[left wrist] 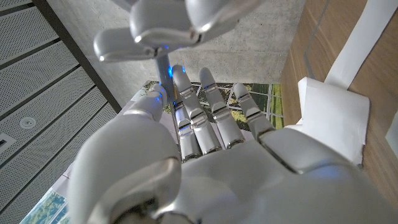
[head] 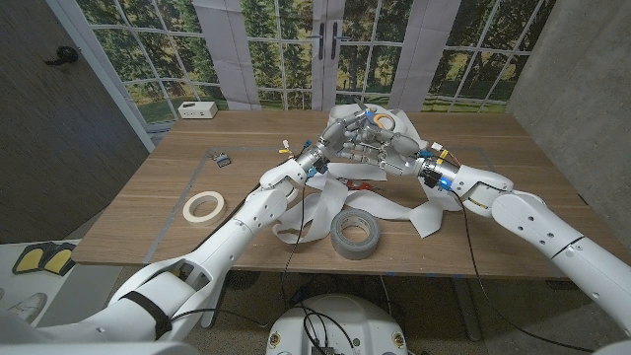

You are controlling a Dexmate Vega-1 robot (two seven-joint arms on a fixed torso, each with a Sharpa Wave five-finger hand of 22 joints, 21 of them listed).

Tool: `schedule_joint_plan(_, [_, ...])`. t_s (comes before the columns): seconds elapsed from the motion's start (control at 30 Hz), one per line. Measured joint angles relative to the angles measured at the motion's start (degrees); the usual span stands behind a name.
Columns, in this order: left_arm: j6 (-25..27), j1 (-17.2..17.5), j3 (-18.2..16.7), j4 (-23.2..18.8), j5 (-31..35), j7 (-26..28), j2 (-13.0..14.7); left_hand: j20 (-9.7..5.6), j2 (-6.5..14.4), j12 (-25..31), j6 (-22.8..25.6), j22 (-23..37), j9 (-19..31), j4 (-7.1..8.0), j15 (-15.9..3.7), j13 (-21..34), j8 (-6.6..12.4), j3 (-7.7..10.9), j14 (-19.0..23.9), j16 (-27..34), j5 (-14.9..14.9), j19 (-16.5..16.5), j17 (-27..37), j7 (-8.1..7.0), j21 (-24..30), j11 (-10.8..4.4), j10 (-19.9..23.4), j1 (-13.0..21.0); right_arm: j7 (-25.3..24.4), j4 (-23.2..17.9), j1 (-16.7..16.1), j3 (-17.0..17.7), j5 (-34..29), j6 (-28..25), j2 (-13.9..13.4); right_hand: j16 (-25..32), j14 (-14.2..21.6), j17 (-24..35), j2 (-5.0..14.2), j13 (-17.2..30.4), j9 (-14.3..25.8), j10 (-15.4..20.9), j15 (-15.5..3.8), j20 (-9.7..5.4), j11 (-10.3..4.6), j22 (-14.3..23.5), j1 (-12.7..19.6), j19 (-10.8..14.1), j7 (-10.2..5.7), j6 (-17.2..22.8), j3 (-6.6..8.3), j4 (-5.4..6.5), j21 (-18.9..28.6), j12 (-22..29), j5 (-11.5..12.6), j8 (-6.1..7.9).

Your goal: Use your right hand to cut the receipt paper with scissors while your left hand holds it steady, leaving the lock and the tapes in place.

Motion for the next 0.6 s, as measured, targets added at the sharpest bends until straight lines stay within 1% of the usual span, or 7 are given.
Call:
schedule_joint_plan(0.1, [0.34, -0.01, -0.13, 0.42, -0.56, -0.42, -0.31, 0.00, 0.00, 0.00, 0.01, 0.00, 0.01, 0.22, 0.00, 0.22, -0.02, 0.23, -0.01, -0.29, -0.27, 0.00, 0.00, 0.01, 0.00, 0.01, -0.01, 0.00, 0.62, 0.37, 0.10, -0.09, 0.06, 0.23, 0.26, -0.87, 0.00, -0.64, -1.28, -0.13, -2.10, -0.50, 0.00, 1.22, 0.50, 0.00, -3.75, -0.22, 1.07, -2.06, -1.65, 1.60, 0.00, 0.00, 0.37, -3.00])
schedule_joint_plan(0.23, [0.54, -0.24, -0.25, 1.08, -1.16, -1.03, -0.78, 0.05, 0.00, 0.00, 0.01, -0.01, 0.04, 0.41, 0.31, 0.52, -0.02, 0.41, -0.31, -0.50, -0.19, -0.05, 0.00, 0.01, 0.00, 0.01, -0.01, 0.00, 1.58, 0.93, 0.13, -0.10, 0.22, 0.83, 0.76, -1.70, -0.14, -1.22, -2.31, -0.43, -4.56, -0.92, -0.13, 2.42, 0.91, 0.00, -7.43, -0.20, 1.29, -3.76, -3.53, 3.02, 0.00, -0.06, 1.03, -6.09])
schedule_joint_plan(0.33, [0.56, -0.47, -0.35, 1.64, -1.51, -1.43, -1.21, 0.31, 0.00, 0.00, -0.02, -0.01, 0.62, 0.47, 0.06, 0.79, 0.01, 0.45, -0.56, -0.64, 0.11, -0.31, 0.00, -0.02, 0.00, 0.30, -0.30, 0.00, 2.22, 1.52, 0.14, -0.09, 0.43, 1.23, 1.34, -1.72, -0.13, -1.27, -2.30, -0.70, -5.77, -0.93, -0.13, 2.86, 0.92, 0.00, -9.23, 0.19, 1.18, -3.87, -4.37, 3.86, 0.00, -0.07, 1.11, -7.36])
schedule_joint_plan(0.43, [0.56, -0.74, -0.49, 2.32, -1.65, -1.70, -1.73, 0.11, 0.00, 0.00, -0.37, -0.01, 0.99, 0.90, 0.23, 1.00, 0.46, 0.35, -0.84, -0.73, 0.14, -0.51, -0.01, -0.37, 0.00, 0.12, -0.52, 0.00, 3.48, 2.15, 0.17, -0.08, 0.69, 2.01, 1.88, -2.17, -0.34, -1.27, -2.23, -0.76, -6.91, -1.55, -0.32, 3.37, 1.10, 0.00, -10.79, -0.32, 0.80, -4.28, -4.95, 4.44, -0.31, -0.07, 1.55, -8.58])
schedule_joint_plan(0.5, [0.34, -0.91, -0.53, 2.82, -1.65, -1.97, -1.98, 0.11, 0.00, 0.00, -0.49, -0.01, 1.02, 0.98, 0.34, 1.05, 0.47, 0.43, -0.96, -0.95, 0.14, -0.51, -0.01, -0.48, 0.00, 0.19, -0.60, 0.00, 4.02, 2.49, 0.18, -0.03, 0.88, 2.24, 2.22, -2.56, -0.34, -1.27, -2.26, -0.96, -7.43, -1.55, -0.33, 3.57, 1.10, 0.01, -11.31, -0.26, 0.79, -4.29, -5.25, 4.74, -0.44, -0.07, 1.55, -8.90])
schedule_joint_plan(0.53, [0.17, -0.93, -0.54, 2.87, -1.64, -2.10, -2.01, 0.10, 0.00, 0.00, -0.68, -0.01, 1.06, 0.98, 0.42, 1.06, 0.48, 0.43, -1.03, -0.95, 0.14, -0.52, -0.01, -0.68, 0.00, -0.12, -0.93, 0.00, 4.09, 2.57, 0.18, -0.02, 0.91, 2.28, 2.30, -2.56, -0.34, -1.27, -2.14, -0.96, -7.58, -1.55, -0.33, 3.67, 1.10, 0.01, -11.41, -0.17, 0.78, -4.29, -5.34, 4.83, -0.44, -0.07, 1.72, -9.00])
schedule_joint_plan(0.6, [-0.33, -1.13, -0.59, 3.39, -1.59, -2.43, -2.30, -0.10, 0.00, 0.00, -0.87, -0.01, 1.31, 1.39, 0.41, 1.32, 0.50, 0.46, -1.03, -0.95, 0.14, -0.73, -0.07, -0.86, 0.00, -0.13, -0.95, 0.00, 4.56, 2.87, 0.18, 0.08, 1.23, 2.44, 2.72, -2.56, -0.34, -1.27, -2.00, -0.96, -8.12, -1.85, -0.33, 3.75, 1.41, 0.01, -12.76, -0.09, 0.83, -4.25, -5.83, 5.32, -0.44, -0.06, 1.99, -9.52])
